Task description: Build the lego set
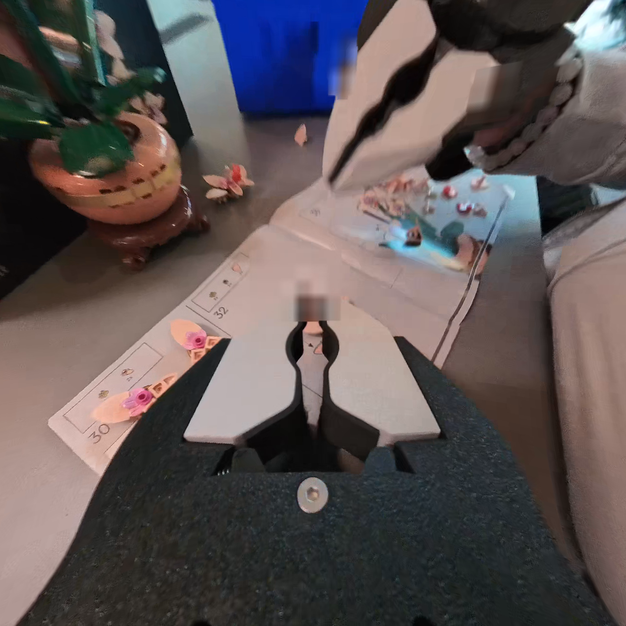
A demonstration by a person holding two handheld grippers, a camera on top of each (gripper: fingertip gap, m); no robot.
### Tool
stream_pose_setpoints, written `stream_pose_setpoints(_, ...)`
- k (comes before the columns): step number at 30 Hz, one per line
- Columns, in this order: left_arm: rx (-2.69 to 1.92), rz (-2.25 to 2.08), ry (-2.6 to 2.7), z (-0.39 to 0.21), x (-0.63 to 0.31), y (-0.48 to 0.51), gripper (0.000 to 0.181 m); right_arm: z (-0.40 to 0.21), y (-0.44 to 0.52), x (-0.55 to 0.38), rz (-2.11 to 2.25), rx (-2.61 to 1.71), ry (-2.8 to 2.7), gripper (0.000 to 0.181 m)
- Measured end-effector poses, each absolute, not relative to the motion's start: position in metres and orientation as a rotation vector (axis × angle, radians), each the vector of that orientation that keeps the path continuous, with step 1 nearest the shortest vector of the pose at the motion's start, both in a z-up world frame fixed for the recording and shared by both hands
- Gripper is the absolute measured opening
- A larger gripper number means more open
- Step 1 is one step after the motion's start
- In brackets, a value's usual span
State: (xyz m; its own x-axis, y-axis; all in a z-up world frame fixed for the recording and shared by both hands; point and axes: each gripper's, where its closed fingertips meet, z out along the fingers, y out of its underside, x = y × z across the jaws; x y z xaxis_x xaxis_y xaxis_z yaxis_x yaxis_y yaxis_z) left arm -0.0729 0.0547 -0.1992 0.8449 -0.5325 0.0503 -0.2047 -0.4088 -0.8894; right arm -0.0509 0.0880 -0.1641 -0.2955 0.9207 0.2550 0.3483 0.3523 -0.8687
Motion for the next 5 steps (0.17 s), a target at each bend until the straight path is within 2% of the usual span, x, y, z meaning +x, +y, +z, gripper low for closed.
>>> stream_pose_setpoints(4, -1.867, -0.396, 0.413, -0.173, -0.088, 0.051, 0.013, -0.077, 0.145, -0.005, 1.044, -1.001, -1.337, 0.000)
stream_pose_setpoints(5, -1.835, -0.410, 0.376, -0.167, -0.091, 0.049, 0.015, -0.057, 0.152, 0.010, 1.059, -0.941, -1.241, 0.013)
